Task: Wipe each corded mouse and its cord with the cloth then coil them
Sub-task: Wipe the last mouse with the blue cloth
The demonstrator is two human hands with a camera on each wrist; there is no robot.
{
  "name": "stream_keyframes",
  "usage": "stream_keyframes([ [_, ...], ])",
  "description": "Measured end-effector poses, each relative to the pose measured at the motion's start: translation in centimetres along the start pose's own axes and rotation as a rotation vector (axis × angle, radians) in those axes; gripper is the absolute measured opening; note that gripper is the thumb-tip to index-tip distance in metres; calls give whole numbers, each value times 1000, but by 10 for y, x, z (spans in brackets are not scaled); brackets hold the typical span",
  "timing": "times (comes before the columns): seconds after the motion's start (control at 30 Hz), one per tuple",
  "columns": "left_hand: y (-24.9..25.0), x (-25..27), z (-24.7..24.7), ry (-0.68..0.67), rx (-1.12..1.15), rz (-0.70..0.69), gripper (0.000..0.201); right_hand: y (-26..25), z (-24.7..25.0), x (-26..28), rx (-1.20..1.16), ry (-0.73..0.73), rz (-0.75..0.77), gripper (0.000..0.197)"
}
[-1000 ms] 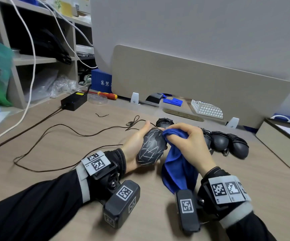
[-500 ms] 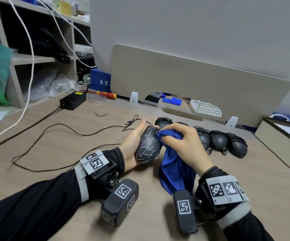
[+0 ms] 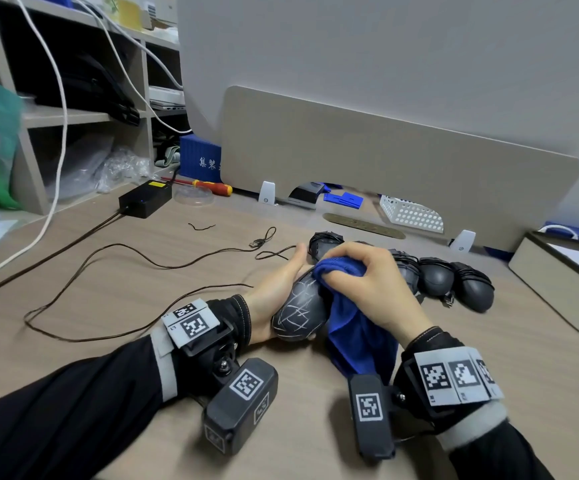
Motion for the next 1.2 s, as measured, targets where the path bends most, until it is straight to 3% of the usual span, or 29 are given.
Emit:
stream_keyframes([
  [0.1,2,0,0,13,14,-13,66,-13,-15,2,1,-133,31,22],
  [0.27,4,-1,-2,21,-100,-46,63,13,10,-3,25,52,-65,17],
  [0.43,5,-1,1,47,-37,-68,60,-15,-15,4,22,-153,38,21],
  [0.6,0,-1,-2,17,-30,-40,61,1,2,-2,80,-15,-17,16],
  [0.77,4,-2,8,112,28,-99,60,-23,-20,5,130,-129,61,23],
  [0.97,0,-5,11,142,133,-88,42,-7,-5,0,121,-12,-11,24],
  [1.1,7,-2,16,171,124,-130,43,-25,-31,7,111,-187,59,20],
  [1.2,10,0,17,207,124,-143,42,-17,-23,2,118,-104,33,24],
])
Point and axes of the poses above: each hand's wrist, its own x-axis away from the middle knuckle, its own z-axis out of the back of the hand, y = z × x, the point moved 10 cm from there along -x, towards the middle knuckle, and after that the axes turned 2 degrees about -z, right-handed, at the moved point
